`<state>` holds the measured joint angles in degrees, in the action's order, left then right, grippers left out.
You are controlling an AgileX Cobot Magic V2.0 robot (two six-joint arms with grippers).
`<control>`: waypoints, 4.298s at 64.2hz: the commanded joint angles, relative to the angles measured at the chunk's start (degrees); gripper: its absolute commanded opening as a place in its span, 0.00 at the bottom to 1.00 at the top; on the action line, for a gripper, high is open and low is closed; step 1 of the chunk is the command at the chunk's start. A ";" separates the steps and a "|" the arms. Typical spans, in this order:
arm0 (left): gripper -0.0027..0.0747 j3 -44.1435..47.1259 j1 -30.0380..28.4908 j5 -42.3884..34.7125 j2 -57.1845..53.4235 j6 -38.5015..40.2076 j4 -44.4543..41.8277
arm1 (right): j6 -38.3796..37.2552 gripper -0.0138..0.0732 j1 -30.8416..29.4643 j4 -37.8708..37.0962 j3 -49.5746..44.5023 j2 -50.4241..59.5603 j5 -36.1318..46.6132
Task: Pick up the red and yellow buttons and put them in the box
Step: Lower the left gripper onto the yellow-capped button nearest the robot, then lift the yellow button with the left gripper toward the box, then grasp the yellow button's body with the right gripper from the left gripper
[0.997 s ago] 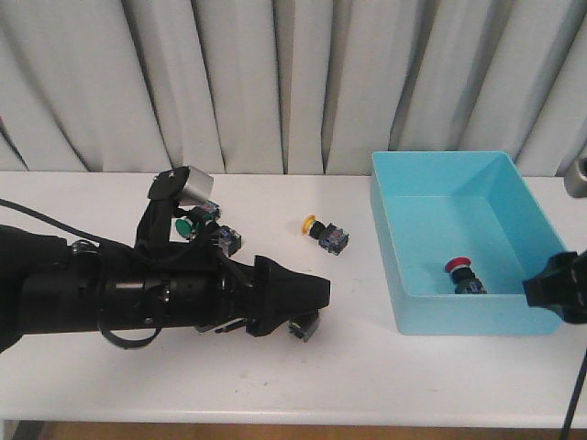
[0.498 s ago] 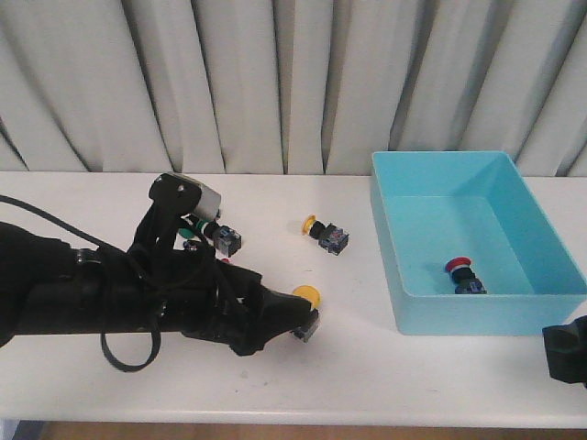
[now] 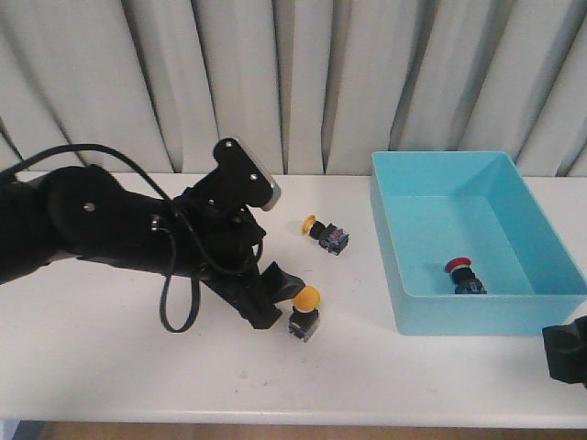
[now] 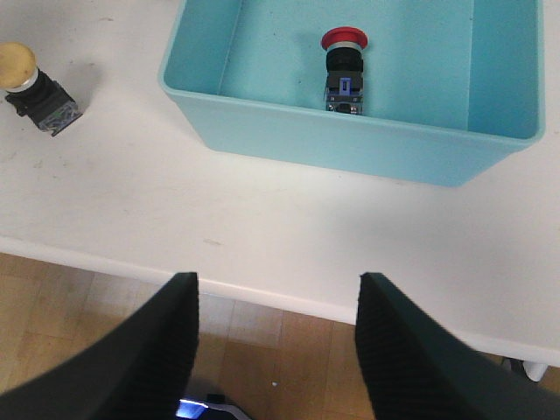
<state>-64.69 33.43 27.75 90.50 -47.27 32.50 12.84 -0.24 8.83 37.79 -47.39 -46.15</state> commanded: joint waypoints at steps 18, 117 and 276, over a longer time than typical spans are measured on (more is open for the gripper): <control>0.74 -14.08 3.55 5.11 12.09 18.73 -21.04 | 0.39 0.61 -0.10 0.49 1.33 0.51 2.58; 0.31 -31.56 4.83 13.07 33.08 37.89 -25.11 | 0.39 0.61 -0.10 0.49 1.33 0.48 2.53; 0.27 -8.59 -15.17 40.52 5.54 -7.87 45.81 | 12.25 0.74 -0.10 8.10 1.56 -0.58 3.48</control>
<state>-72.05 18.12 66.93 98.95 -54.92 73.41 18.06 -0.24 12.93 37.23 -47.52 -45.71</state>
